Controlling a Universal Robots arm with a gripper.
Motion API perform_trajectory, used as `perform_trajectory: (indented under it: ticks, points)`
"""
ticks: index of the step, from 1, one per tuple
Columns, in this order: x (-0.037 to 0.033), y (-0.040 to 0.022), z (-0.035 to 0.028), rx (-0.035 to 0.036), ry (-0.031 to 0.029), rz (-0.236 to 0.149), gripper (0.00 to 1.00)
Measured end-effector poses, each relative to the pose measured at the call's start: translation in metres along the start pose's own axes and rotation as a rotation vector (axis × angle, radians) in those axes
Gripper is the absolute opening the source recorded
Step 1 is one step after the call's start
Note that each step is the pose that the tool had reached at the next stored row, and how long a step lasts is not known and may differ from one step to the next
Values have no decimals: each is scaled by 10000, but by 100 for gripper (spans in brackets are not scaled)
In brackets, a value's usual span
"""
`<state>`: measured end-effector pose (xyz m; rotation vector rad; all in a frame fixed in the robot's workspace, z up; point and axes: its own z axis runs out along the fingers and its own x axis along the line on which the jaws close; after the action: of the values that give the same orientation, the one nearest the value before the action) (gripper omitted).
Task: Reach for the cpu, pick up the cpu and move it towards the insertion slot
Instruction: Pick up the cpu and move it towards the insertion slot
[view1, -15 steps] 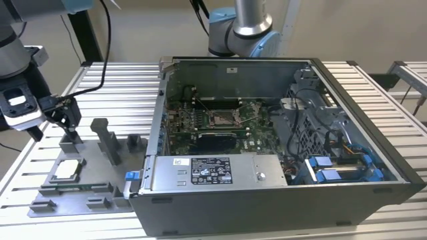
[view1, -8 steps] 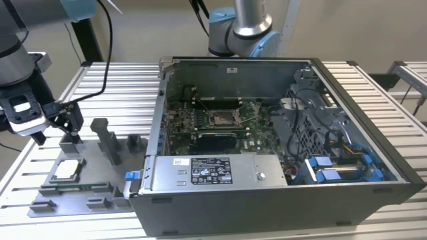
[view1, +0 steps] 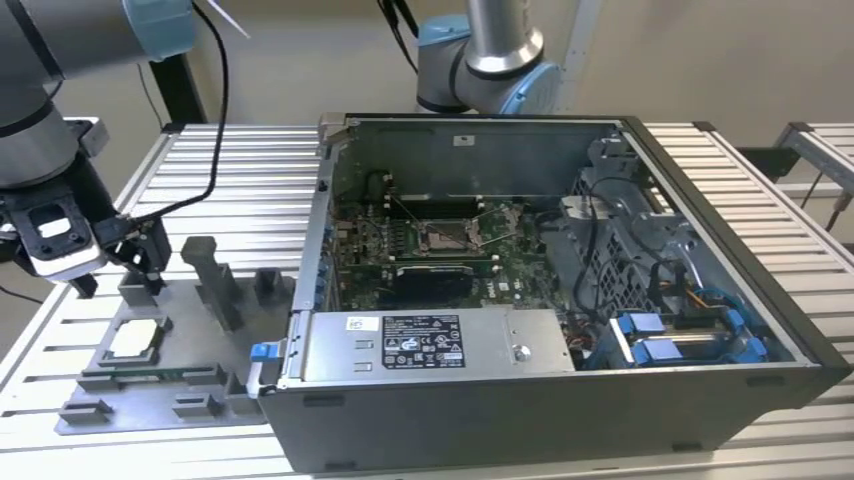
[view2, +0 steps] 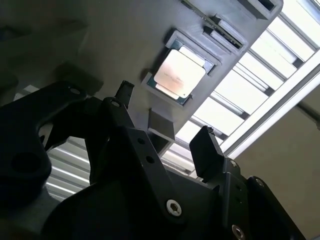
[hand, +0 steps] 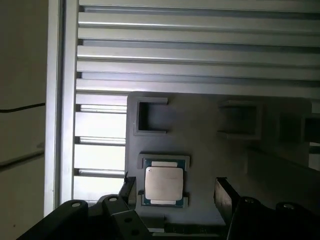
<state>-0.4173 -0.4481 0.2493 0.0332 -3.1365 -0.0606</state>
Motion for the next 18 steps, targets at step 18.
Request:
perform_trajectory:
  ticks: [18]
  points:
    - [18, -18, 312, 1, 18, 0, 100]
